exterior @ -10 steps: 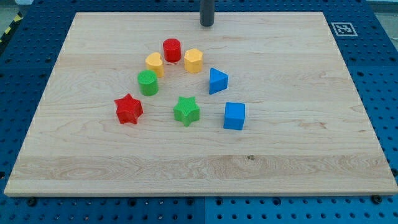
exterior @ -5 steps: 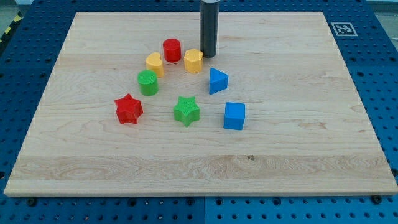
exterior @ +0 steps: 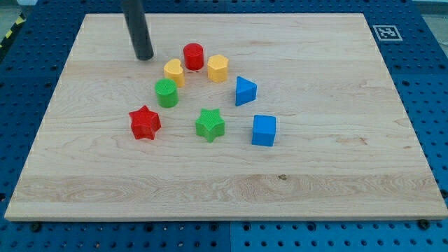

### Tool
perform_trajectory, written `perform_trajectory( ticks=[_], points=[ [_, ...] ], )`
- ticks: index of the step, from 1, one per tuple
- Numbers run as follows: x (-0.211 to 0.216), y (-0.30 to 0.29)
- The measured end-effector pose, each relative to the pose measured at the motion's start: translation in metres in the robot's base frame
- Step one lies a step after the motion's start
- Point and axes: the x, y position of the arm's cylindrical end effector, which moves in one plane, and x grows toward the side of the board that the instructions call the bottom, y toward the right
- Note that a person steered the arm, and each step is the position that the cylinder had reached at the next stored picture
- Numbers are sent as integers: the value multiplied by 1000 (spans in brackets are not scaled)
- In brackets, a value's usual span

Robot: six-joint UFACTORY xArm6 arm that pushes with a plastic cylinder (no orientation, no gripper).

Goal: Push the red circle to the top of the yellow hexagon

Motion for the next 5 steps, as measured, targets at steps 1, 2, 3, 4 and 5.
perform_trajectory(
  ticks=[1, 2, 3, 4, 5],
  points=[
    [-1, 1],
    [-2, 40],
    [0, 91],
    [2, 132],
    [1, 165]
  ],
)
